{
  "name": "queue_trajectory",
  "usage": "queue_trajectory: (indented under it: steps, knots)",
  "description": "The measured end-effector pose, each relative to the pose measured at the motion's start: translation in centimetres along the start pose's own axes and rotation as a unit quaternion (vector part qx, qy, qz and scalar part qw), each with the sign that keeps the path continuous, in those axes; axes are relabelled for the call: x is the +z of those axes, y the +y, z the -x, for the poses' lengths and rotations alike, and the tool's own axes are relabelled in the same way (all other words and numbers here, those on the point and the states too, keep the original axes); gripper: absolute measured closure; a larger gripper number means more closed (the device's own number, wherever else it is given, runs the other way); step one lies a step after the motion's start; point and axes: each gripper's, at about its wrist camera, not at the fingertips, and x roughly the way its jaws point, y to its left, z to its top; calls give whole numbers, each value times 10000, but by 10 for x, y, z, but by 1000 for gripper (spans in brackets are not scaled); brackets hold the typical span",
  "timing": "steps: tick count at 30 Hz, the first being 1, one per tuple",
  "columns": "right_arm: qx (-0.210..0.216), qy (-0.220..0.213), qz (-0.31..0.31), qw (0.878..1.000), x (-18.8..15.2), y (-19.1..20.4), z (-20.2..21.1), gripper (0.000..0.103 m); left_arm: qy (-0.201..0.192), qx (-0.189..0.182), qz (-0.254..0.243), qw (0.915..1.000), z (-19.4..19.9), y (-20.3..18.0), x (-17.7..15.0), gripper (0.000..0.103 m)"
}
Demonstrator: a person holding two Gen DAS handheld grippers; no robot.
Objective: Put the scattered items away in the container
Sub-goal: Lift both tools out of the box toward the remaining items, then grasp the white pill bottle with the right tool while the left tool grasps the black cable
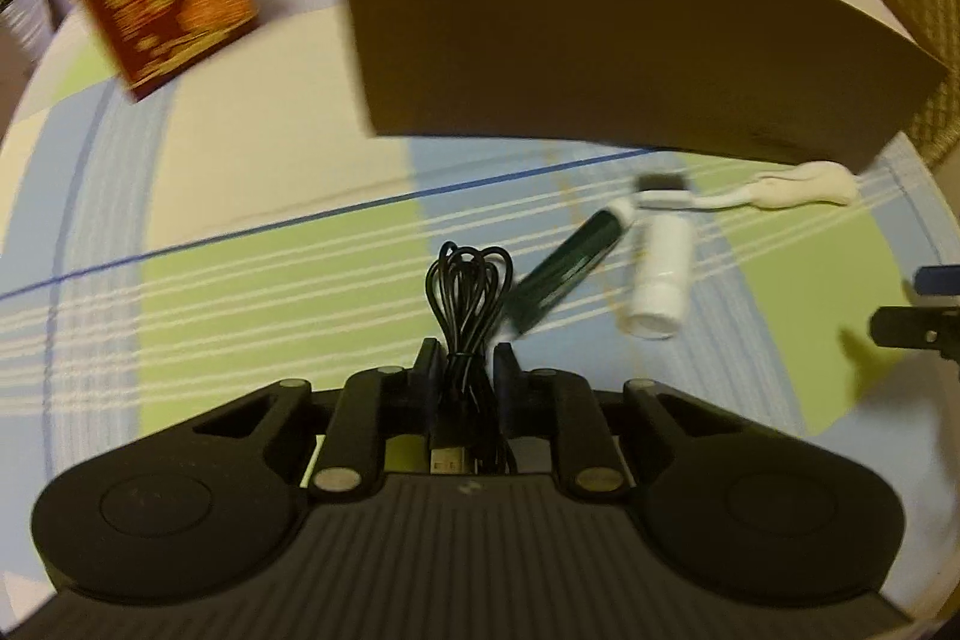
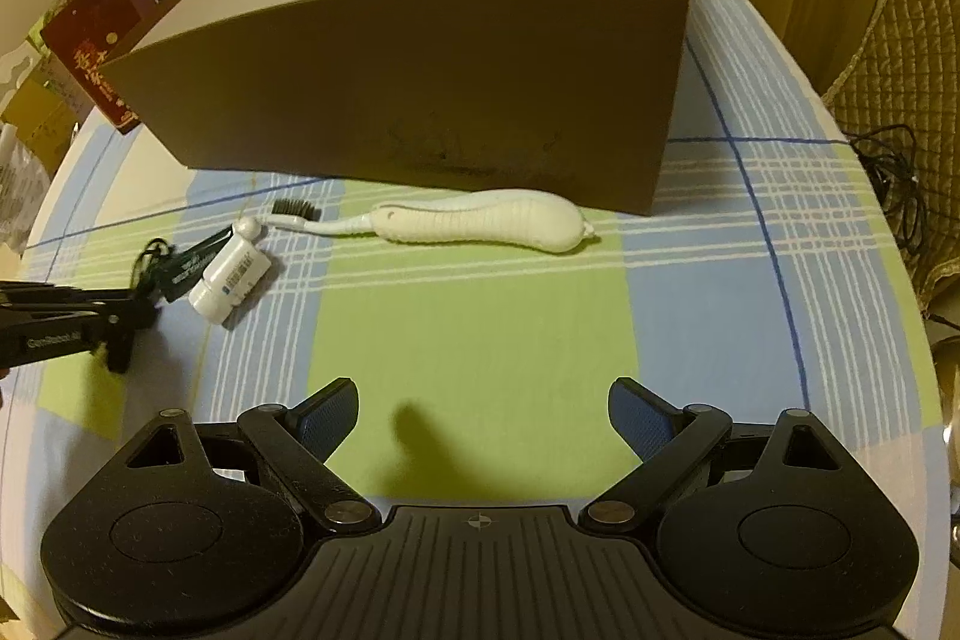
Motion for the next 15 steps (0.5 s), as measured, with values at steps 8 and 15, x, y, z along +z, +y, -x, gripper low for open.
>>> queue_trajectory:
  steps: [8,15]
  knots:
    - [122,2,152,9998,-3,11,-5,8,161,34,166,9997,17,23,-19,83]
    - [472,-174,709,9962,2,36,-6,8,58,50,223,9997,13,24,-19,70]
